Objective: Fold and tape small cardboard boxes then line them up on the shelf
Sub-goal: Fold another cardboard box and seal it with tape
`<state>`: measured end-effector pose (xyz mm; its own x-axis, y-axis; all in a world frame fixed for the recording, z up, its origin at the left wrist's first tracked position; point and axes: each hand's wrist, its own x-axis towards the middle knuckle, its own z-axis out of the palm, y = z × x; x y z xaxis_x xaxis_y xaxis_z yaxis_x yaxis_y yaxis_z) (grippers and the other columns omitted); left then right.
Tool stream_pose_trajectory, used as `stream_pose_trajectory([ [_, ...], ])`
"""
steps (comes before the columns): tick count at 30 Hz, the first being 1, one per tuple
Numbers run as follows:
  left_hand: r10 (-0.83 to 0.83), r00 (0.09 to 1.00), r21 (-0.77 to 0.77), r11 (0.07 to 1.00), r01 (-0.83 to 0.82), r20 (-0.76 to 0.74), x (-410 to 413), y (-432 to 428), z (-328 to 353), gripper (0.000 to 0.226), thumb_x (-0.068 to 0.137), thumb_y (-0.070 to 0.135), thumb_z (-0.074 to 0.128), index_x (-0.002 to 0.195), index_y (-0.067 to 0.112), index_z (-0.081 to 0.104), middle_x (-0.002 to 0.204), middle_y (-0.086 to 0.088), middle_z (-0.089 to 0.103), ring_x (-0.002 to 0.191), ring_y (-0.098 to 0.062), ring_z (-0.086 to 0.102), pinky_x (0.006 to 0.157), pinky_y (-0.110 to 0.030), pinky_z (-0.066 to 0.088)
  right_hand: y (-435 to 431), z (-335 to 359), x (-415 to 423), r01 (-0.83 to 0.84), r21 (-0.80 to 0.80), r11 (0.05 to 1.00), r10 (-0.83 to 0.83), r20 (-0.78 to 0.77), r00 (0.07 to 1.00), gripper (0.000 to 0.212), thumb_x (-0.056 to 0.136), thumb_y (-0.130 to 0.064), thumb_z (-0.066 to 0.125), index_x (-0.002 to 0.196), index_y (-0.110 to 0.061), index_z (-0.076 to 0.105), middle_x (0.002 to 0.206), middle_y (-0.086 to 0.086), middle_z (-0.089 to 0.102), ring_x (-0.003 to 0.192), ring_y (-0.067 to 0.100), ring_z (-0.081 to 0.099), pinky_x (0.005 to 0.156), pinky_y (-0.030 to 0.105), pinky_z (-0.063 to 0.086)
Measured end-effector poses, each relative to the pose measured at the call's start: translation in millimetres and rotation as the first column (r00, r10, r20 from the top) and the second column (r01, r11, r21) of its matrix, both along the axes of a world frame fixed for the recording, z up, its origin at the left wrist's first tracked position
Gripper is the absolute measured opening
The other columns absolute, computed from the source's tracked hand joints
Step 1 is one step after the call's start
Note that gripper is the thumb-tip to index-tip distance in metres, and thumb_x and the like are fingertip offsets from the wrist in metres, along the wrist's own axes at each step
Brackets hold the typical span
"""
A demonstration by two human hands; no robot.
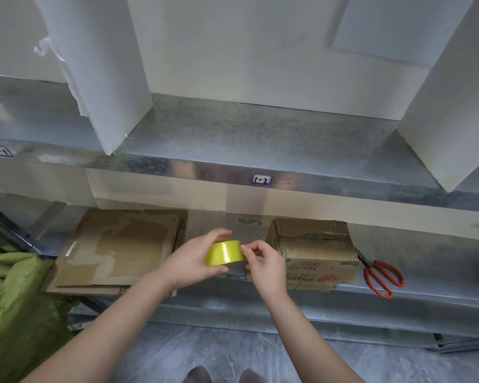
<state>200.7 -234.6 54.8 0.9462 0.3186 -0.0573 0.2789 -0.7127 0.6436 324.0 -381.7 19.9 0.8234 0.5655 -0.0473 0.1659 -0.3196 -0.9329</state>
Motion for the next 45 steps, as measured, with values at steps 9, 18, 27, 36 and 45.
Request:
stream_pose_trajectory([
  [9,0.025,0.999,-0.05,0.998,-0.027,-0.031,-8.0,11.5,-11.3,0.046,0.074,0.029,0.083,0.115,0.028,0.061,0.105,0.015,0.063,0.097,-0.001,0.058,0.09,-0.024,0.046,6.0,-19.3,5.6,0.01,0.051,0.999,0.003,-0.261,0.965,0.021,0.092,-0.016,0.066,0.071,-0.015,0.061,0.072,0.001,0.064,0.069,0.011,0.063,0.067,0.036,0.061],
  [18,0.088,0.995,0.285,0.956,-0.071,-0.048,-7.4,23.5,-30.6,0.049,0.083,0.039,0.071,0.124,0.019,0.053,0.118,-0.001,0.061,0.113,-0.021,0.055,0.092,-0.031,0.043,9.8,-18.5,4.3,-0.131,-0.141,0.981,0.138,0.038,0.99,0.018,0.092,-0.027,0.065,0.075,-0.023,0.059,0.07,-0.01,0.062,0.07,0.01,0.057,0.072,0.031,0.048],
  [27,0.278,0.957,0.327,0.915,-0.238,-0.083,8.5,49.7,-42.6,0.065,0.078,0.046,0.075,0.128,0.017,0.045,0.117,-0.005,0.061,0.108,-0.026,0.058,0.08,-0.034,0.048,22.8,-30.7,-4.3,-0.022,-0.071,0.997,0.018,-0.066,0.998,0.015,0.094,-0.024,0.063,0.079,-0.021,0.063,0.073,-0.004,0.07,0.07,0.005,0.068,0.07,0.031,0.057],
  [36,0.158,0.965,0.384,0.921,-0.067,-0.21,8.1,58.1,-87.7,0.069,0.085,0.043,0.067,0.145,0.025,0.038,0.139,-0.002,0.048,0.127,-0.022,0.044,0.1,-0.033,0.039,59.4,-78.7,13.5,-0.02,-0.423,0.906,-0.006,-0.061,0.998,0.017,0.094,-0.034,0.059,0.093,-0.021,0.069,0.085,-0.005,0.072,0.079,0.015,0.067,0.069,0.026,0.051],
  [45,0.126,0.971,0.449,0.893,-0.022,-0.202,21.6,57.7,-108.5,0.061,0.078,0.042,0.075,0.131,0.017,0.057,0.136,-0.009,0.047,0.125,-0.034,0.044,0.105,-0.043,0.038,62.2,-107.5,19.3,0.025,-0.615,0.788,0.103,0.172,0.98,0.026,0.095,-0.048,0.054,0.102,-0.027,0.068,0.118,-0.008,0.051,0.081,0.017,0.061,0.062,0.023,0.044],
])
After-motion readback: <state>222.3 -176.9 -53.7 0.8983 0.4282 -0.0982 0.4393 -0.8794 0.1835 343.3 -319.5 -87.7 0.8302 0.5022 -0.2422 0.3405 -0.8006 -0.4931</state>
